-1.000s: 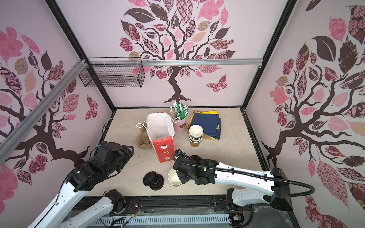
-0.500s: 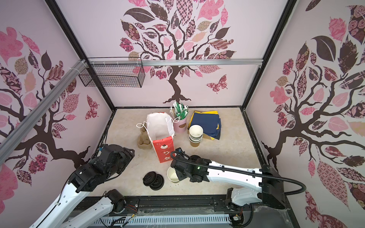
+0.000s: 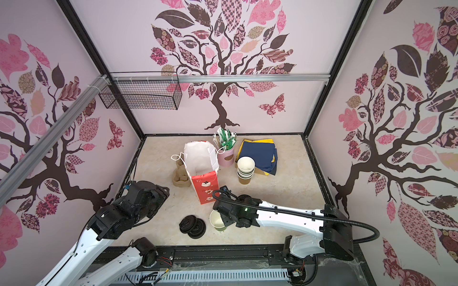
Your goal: Pack the takeout coffee
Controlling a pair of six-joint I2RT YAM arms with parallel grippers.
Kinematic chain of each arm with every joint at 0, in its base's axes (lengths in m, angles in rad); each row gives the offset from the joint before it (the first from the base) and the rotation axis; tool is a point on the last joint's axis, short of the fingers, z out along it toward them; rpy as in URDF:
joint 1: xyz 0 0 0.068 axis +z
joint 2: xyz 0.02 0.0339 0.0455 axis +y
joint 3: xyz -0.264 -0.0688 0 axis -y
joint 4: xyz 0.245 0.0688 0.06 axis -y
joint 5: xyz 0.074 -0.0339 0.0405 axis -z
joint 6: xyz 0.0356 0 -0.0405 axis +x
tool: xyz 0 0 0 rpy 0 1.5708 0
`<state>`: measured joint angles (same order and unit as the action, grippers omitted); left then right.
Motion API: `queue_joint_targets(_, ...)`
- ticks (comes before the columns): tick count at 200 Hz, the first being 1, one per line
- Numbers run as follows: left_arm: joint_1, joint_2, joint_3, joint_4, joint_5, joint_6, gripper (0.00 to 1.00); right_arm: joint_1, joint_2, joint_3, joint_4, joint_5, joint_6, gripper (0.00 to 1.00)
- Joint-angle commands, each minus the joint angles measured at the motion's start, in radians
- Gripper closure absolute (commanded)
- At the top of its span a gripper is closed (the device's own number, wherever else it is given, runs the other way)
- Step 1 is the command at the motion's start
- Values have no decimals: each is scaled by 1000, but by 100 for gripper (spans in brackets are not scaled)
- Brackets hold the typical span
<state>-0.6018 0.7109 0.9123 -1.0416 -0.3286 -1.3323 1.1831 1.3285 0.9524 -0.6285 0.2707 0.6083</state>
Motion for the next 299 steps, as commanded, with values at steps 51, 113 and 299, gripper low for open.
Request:
queue_joint_targets(51, 11, 4, -47, -10, 46, 2, 36, 0, -173, 134, -44, -16, -127, 47)
queue_joint_targets(113, 568, 64, 2, -22, 426, 418, 34, 72, -14, 267, -93, -213, -300, 47)
queue_joint_targets(299, 587, -141, 480, -488, -280, 306, 31, 151, 895, 966, -300, -106, -267, 16)
